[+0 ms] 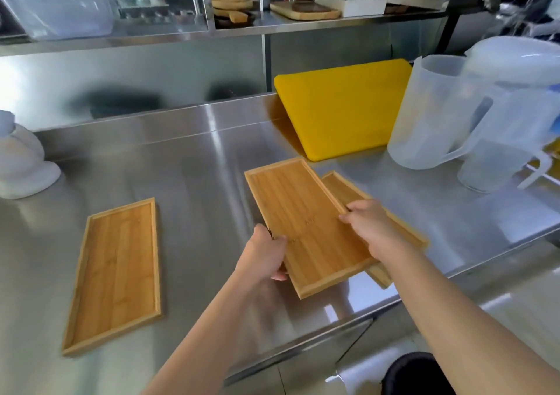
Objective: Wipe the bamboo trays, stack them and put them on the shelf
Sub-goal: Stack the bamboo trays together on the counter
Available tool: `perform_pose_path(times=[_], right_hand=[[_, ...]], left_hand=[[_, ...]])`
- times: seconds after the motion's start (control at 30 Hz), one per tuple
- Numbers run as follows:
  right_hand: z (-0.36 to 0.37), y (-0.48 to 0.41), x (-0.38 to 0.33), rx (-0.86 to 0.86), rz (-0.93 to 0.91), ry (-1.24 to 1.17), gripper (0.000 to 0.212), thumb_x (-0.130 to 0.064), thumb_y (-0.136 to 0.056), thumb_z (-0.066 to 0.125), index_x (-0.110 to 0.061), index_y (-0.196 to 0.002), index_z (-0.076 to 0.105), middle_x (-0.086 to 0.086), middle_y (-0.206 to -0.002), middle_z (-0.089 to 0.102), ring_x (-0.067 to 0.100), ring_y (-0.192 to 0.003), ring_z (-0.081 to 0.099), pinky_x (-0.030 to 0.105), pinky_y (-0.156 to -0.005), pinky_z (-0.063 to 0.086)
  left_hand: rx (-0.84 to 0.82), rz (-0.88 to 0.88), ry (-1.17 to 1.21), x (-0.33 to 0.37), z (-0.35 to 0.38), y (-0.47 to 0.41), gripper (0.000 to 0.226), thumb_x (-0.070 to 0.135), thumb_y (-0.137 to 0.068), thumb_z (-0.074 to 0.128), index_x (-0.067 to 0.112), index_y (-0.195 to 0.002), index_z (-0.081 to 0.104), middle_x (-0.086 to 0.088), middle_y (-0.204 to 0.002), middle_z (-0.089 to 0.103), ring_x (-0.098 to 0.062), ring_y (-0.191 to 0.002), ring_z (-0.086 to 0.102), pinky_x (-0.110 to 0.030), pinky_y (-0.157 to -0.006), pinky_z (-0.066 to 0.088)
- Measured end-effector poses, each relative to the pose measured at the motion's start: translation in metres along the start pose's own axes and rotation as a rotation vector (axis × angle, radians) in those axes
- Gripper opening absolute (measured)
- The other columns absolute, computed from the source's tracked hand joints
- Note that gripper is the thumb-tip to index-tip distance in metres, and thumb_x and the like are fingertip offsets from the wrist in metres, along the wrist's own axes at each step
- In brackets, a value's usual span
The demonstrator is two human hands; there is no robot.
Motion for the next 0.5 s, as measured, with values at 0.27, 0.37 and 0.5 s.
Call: perform_pose_path(times=[0.27, 0.37, 0.5], right_hand=[[-0.076, -0.07, 0.017, 0.041, -0.139, 0.246, 0.024, -0.012, -0.084, 0.055, 0.01, -0.092, 0.059, 0.03, -0.096, 0.064, 0.038, -0.082, 0.061, 0.04, -0.069, 0.048], [-0.091, -0.087, 0.026, 0.015, -0.16, 0.338, 0.024, -0.012, -0.084, 0.052, 0.01, -0.091, 0.06, 0.024, -0.078, 0.061, 0.034, -0.073, 0.058, 0.038, -0.064, 0.046], [-0.098, -0.099, 0.042, -0.023, -0.166, 0.413, 0.022, -0.013, -0.085, 0.051, 0.006, -0.083, 0.062, 0.02, -0.078, 0.063, 0.033, -0.074, 0.058, 0.034, -0.061, 0.04]], left_hand=[[0.003, 0.002, 0.03, 0.045, 0.086, -0.029, 0.029, 0.019, -0.088, 0.037, 0.006, -0.112, 0.046, -0.013, -0.091, 0.067, -0.028, -0.06, 0.071, -0.043, -0.073, 0.059], [-0.009, -0.066, 0.106, 0.048, 0.115, -0.037, 0.037, 0.014, -0.085, 0.038, 0.005, -0.12, 0.044, -0.014, -0.096, 0.066, -0.027, -0.063, 0.071, -0.039, -0.064, 0.061], [0.052, -0.107, 0.105, 0.045, 0.138, -0.045, 0.043, 0.007, -0.086, 0.045, -0.001, -0.129, 0.04, -0.024, -0.109, 0.063, -0.03, -0.07, 0.068, -0.031, -0.05, 0.057]])
Point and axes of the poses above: each hand's wrist, its own y-axis away from the middle knuckle, its own z-axis out of the palm, x = y × z, the point moved 7 cm from there along -y, towards the middle knuckle
